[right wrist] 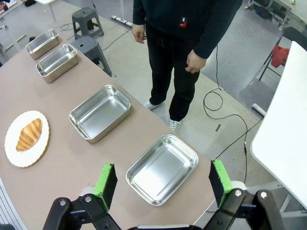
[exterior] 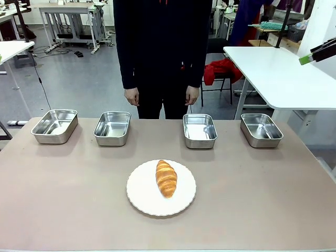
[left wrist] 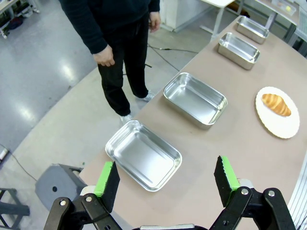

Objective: Place the bread in the container.
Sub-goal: Place the Butter Roll into the Airtight Container indicated by the human.

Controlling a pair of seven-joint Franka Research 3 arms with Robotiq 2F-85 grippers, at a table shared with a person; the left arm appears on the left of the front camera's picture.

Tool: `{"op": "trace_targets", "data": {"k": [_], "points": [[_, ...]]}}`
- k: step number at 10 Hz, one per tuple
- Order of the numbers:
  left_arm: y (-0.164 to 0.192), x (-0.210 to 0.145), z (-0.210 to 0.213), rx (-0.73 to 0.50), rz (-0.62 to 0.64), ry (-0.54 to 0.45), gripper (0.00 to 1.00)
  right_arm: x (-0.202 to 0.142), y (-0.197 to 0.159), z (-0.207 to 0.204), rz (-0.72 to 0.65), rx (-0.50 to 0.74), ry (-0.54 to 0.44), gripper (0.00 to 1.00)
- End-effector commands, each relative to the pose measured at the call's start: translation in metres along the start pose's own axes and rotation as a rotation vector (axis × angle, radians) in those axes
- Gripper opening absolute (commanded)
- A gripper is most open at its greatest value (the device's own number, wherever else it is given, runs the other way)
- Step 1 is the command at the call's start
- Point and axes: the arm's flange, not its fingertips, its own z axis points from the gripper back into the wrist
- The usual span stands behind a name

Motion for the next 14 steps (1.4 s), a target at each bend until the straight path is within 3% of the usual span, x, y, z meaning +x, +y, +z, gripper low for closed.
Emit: {"op": "trace_targets", "data": {"k": [1, 14], "points": [[-0.0001, 0.0009, -0.0002, -0.002, -0.013, -0.001, 1.00, 0.0002, -0.0001, 0.0007, -0.003, -0.001, -0.004, 1.00], [-0.0001, 0.0009, -0.0002, -0.002, -0.013, -0.001, 1.00, 0.0002, -0.0001, 0.0007, -0.003, -0.001, -0.004, 1.00]]}}
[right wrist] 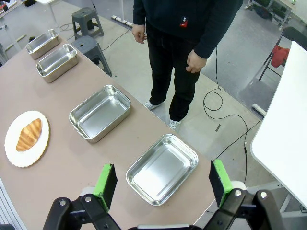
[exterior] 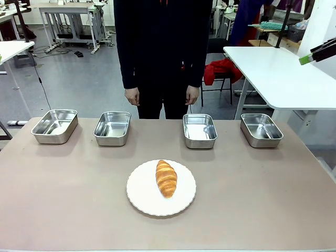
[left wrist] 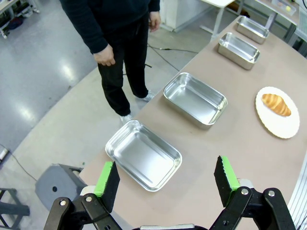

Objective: Place the bread in the container.
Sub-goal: Place the Butter Roll into the Airtight Container indicated by the human.

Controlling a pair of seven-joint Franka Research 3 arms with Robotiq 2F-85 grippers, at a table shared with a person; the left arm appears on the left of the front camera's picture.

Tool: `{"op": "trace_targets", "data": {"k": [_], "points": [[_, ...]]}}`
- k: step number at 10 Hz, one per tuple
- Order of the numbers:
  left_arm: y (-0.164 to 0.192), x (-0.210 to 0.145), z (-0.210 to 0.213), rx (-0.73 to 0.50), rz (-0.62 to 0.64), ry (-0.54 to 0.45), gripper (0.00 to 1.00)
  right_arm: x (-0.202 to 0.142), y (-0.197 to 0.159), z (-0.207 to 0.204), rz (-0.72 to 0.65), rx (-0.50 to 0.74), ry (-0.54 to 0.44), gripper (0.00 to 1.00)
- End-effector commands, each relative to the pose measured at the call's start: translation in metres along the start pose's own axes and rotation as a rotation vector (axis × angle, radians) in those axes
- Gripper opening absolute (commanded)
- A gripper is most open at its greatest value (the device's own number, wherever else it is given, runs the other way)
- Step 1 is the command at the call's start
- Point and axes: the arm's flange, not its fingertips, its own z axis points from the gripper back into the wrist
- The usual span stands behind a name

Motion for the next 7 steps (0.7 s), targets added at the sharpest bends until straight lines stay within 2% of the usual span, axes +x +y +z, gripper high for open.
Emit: {"op": "trace_targets", "data": {"k": [1, 7], "points": [[-0.0001, 0.0009, -0.0002, -0.002, -0.013, -0.001, 1.00, 0.0001, -0.0001, 0.0007, -0.003, -0.001, -0.004, 1.00], [-0.0001, 0.0009, -0.0002, -0.002, -0.013, -0.001, 1.00, 0.0001, -0.0001, 0.0007, -0.003, -0.001, -0.004, 1.00]]}}
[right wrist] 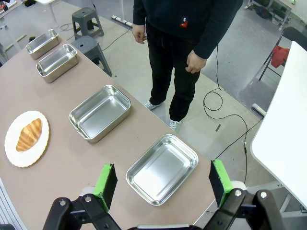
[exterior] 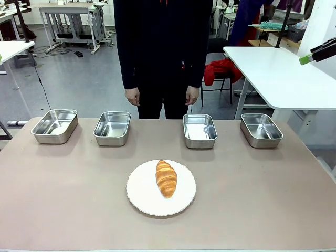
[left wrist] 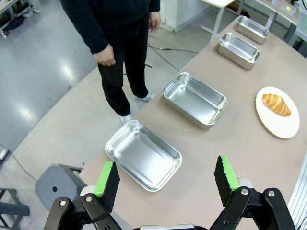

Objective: Place the bread in the container.
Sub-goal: Place the Butter Roll into the Airtight Container indicated by the human.

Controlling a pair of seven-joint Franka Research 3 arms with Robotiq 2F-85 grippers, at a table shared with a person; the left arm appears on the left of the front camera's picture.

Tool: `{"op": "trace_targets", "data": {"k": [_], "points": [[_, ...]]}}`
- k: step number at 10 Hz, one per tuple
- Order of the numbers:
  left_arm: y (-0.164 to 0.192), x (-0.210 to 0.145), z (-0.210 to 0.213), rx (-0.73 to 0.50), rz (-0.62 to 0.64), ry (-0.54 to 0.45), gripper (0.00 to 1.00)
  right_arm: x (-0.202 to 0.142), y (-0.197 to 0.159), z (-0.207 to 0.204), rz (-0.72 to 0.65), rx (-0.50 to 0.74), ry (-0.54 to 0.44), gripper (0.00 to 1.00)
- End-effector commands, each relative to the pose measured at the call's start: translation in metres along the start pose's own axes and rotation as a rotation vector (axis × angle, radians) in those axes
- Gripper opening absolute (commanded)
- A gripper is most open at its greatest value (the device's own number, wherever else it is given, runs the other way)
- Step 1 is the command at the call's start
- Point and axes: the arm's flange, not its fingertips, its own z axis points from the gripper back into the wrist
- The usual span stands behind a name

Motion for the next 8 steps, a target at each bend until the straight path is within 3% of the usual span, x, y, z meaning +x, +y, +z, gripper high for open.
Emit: {"op": "trace_targets", "data": {"k": [1, 8], "points": [[-0.0001, 0.0009, -0.0002, -0.002, -0.013, -0.001, 1.00, 0.0001, -0.0001, 0.0007, -0.003, -0.001, -0.004, 1.00], [-0.0001, 0.0009, -0.0002, -0.002, -0.013, -0.001, 1.00, 0.0001, -0.0001, 0.0007, -0.003, -0.001, -0.004, 1.00]]}}
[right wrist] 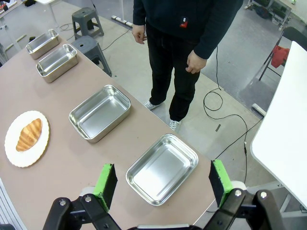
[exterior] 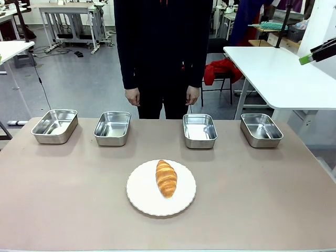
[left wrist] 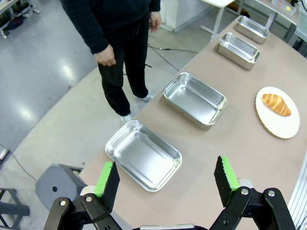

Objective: Place the bread in the container.
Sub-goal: Place the Butter Roll into the Airtight Container indicated by the human.

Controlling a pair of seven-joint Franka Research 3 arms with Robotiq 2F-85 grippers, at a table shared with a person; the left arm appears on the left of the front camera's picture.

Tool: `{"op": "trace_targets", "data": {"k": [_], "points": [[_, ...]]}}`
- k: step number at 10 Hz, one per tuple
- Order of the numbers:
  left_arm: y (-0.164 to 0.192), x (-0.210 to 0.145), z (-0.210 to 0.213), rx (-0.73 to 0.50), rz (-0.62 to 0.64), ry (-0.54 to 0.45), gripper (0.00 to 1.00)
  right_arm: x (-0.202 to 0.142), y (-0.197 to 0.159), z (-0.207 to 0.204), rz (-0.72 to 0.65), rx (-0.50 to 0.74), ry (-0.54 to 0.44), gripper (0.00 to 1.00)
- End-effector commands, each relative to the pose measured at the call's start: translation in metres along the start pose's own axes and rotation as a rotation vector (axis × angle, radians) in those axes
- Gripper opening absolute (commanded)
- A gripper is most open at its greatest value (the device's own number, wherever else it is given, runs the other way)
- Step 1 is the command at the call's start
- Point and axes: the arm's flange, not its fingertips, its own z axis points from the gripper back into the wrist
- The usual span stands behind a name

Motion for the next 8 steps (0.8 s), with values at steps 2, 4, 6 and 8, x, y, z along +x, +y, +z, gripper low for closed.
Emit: {"op": "trace_targets", "data": {"k": [2, 4, 6, 8], "points": [[-0.0001, 0.0009, -0.0002, -0.002, -0.013, -0.001, 1.00, 0.0001, -0.0001, 0.0007, -0.003, -0.001, -0.004, 1.00], [-0.0001, 0.0009, -0.0002, -0.002, -0.013, -0.001, 1.00, 0.0001, -0.0001, 0.0007, -0.003, -0.001, -0.004, 1.00], [-0.0001, 0.0009, -0.0002, -0.002, -0.013, -0.001, 1.00, 0.0001, -0.0001, 0.0007, -0.003, -0.001, -0.004, 1.00], [-0.0001, 0.0009, -0.0002, -0.002, -0.013, -0.001, 1.00, 0.0001, -0.0001, 0.0007, -0.003, -0.001, -0.004, 1.00]]}}
